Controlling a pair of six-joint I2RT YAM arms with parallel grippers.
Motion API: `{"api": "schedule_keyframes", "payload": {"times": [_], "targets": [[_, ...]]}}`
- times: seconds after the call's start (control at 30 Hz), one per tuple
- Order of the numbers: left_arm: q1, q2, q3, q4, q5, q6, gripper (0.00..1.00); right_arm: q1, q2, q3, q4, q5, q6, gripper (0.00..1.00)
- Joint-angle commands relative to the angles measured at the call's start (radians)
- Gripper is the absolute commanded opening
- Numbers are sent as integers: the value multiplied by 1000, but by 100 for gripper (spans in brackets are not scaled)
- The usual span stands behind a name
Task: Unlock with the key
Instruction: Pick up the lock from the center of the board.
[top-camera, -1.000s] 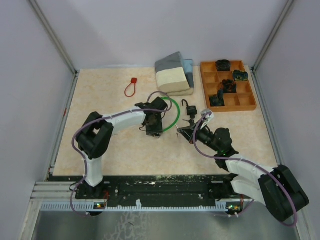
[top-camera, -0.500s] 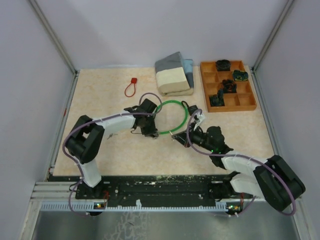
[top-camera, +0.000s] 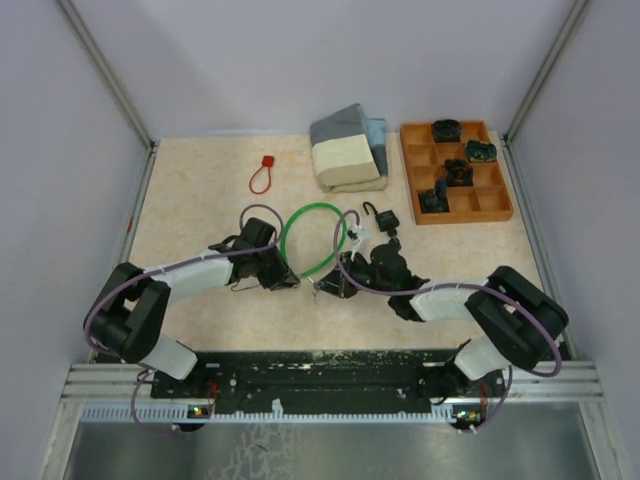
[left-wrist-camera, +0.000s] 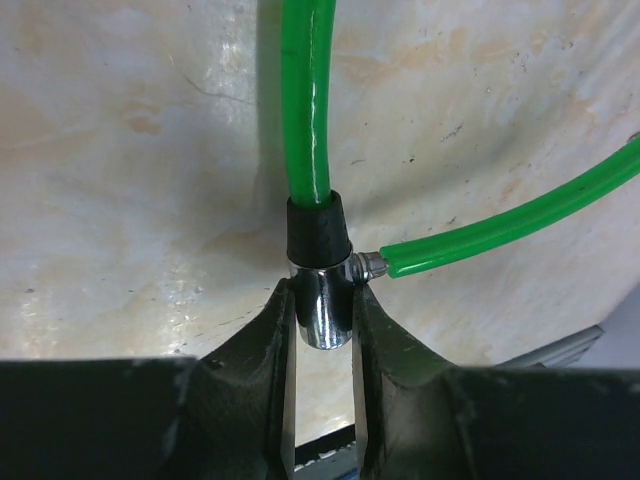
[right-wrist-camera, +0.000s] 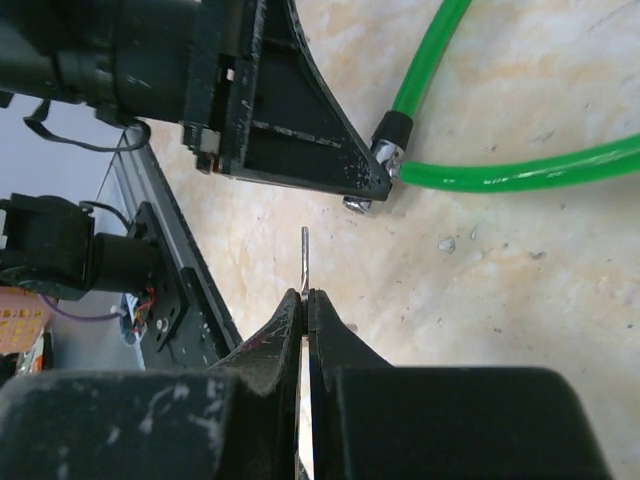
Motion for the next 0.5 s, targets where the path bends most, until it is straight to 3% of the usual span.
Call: {"api": "schedule_keyframes", "payload": {"times": [0.0,0.47], "targets": [[0,-27,-42,165,100,-108,0,21,64,56,43,12,83,0],[0,29,-93,346,209,-209,0,19,167,100,-35,7,113,0]]}}
